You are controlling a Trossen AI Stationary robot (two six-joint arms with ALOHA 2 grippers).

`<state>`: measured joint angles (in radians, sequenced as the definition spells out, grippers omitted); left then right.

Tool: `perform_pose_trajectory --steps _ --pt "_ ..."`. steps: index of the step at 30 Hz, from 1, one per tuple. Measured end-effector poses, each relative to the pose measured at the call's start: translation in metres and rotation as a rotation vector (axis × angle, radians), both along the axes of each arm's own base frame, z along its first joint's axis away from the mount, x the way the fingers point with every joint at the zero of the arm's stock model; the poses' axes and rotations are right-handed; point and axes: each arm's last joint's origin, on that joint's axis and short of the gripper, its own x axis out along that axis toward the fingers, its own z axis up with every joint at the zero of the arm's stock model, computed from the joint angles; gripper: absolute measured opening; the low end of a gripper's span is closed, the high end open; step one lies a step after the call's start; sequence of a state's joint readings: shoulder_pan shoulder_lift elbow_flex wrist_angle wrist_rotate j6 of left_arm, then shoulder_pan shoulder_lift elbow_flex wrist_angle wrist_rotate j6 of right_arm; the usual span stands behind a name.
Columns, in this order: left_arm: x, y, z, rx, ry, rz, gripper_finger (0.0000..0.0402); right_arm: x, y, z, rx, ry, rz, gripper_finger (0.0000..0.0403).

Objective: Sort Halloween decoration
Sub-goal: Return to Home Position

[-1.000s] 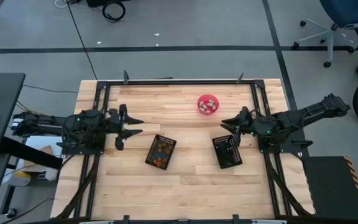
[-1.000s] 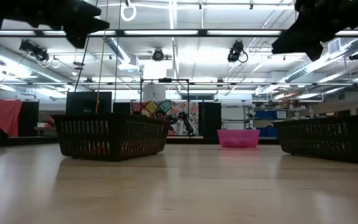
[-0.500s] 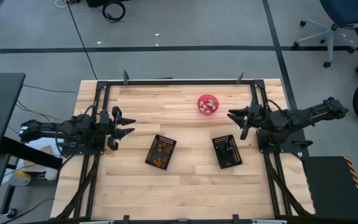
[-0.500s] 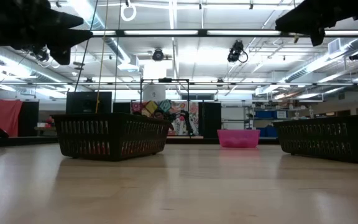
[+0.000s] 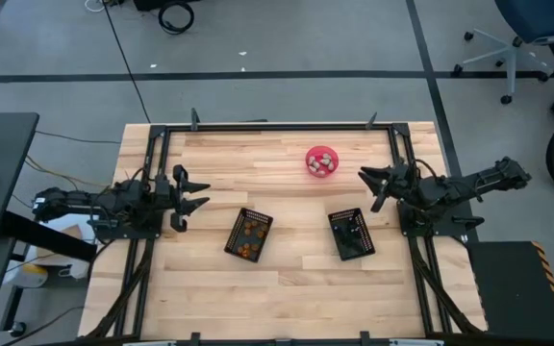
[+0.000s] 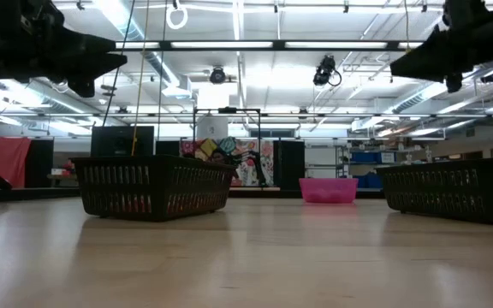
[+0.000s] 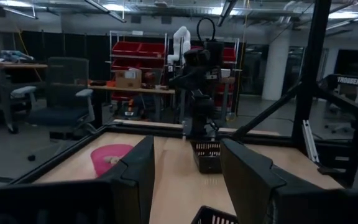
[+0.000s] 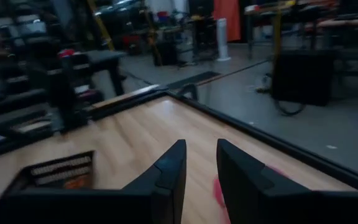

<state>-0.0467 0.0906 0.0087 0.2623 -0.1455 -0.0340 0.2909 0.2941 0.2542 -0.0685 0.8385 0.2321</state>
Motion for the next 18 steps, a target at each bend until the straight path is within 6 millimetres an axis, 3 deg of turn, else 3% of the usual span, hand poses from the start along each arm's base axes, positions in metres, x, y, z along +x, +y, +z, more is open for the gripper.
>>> perform_pose_trajectory --steps 10,18 --pt "0.0 0.0 0.0 0.049 0.001 0.006 0.0155 -0.018 -0.006 -0.03 0.068 -0.15 -0.038 0.0093" --pt "-0.001 0.0 0.004 0.068 -0.035 0.014 0.0155 -0.015 -0.005 -0.046 0.121 -0.176 -0.03 0.0093"
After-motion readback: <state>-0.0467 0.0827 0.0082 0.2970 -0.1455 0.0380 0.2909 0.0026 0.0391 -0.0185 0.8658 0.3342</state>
